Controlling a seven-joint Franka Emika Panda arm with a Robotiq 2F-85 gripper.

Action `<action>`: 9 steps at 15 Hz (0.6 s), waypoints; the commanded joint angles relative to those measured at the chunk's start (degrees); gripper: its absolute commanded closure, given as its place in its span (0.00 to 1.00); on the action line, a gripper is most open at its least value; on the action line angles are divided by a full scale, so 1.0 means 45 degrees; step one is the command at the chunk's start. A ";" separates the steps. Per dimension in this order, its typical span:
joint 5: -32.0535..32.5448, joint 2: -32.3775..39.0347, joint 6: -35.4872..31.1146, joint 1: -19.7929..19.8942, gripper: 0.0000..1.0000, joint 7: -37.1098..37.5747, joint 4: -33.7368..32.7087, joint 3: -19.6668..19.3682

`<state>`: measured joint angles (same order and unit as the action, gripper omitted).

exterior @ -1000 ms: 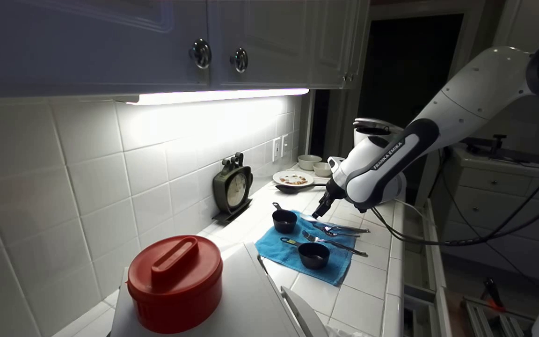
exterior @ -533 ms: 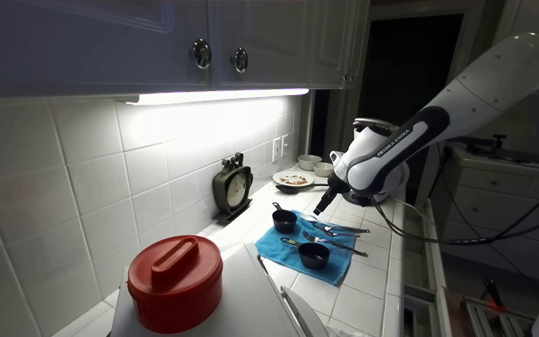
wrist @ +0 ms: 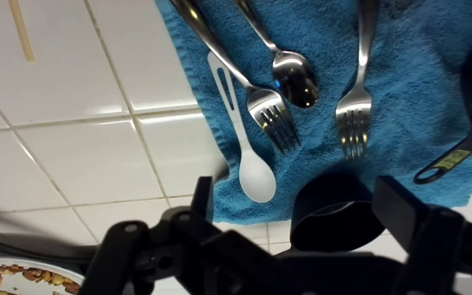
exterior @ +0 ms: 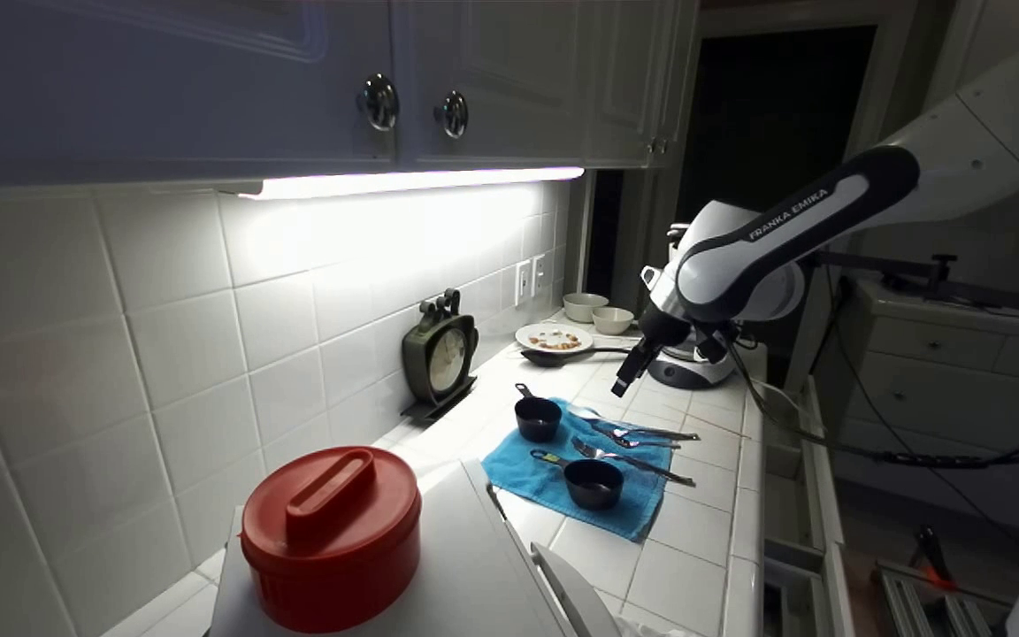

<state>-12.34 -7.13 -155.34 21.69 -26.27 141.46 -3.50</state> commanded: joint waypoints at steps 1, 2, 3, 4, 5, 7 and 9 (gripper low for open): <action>0.0544 -0.1606 0.1355 -0.1144 0.00 0.0855 0.0834 -0.1154; 0.0678 -0.1801 0.1586 -0.1329 0.00 0.1041 0.0907 -0.1334; 0.0703 -0.1989 0.1763 -0.1510 0.00 0.1153 0.1010 -0.1475; 0.0982 -0.2212 0.1873 -0.1560 0.00 0.1483 0.1136 -0.1518; 0.1034 -0.2361 0.1946 -0.1676 0.00 0.1546 0.1228 -0.1606; 0.1296 -0.2711 0.1956 -0.1803 0.00 0.1839 0.1490 -0.1660; 0.1152 -0.2104 0.1717 -0.2044 0.00 0.1623 0.1081 -0.1910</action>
<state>-8.36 -16.46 -147.66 14.54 -19.89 146.37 -10.02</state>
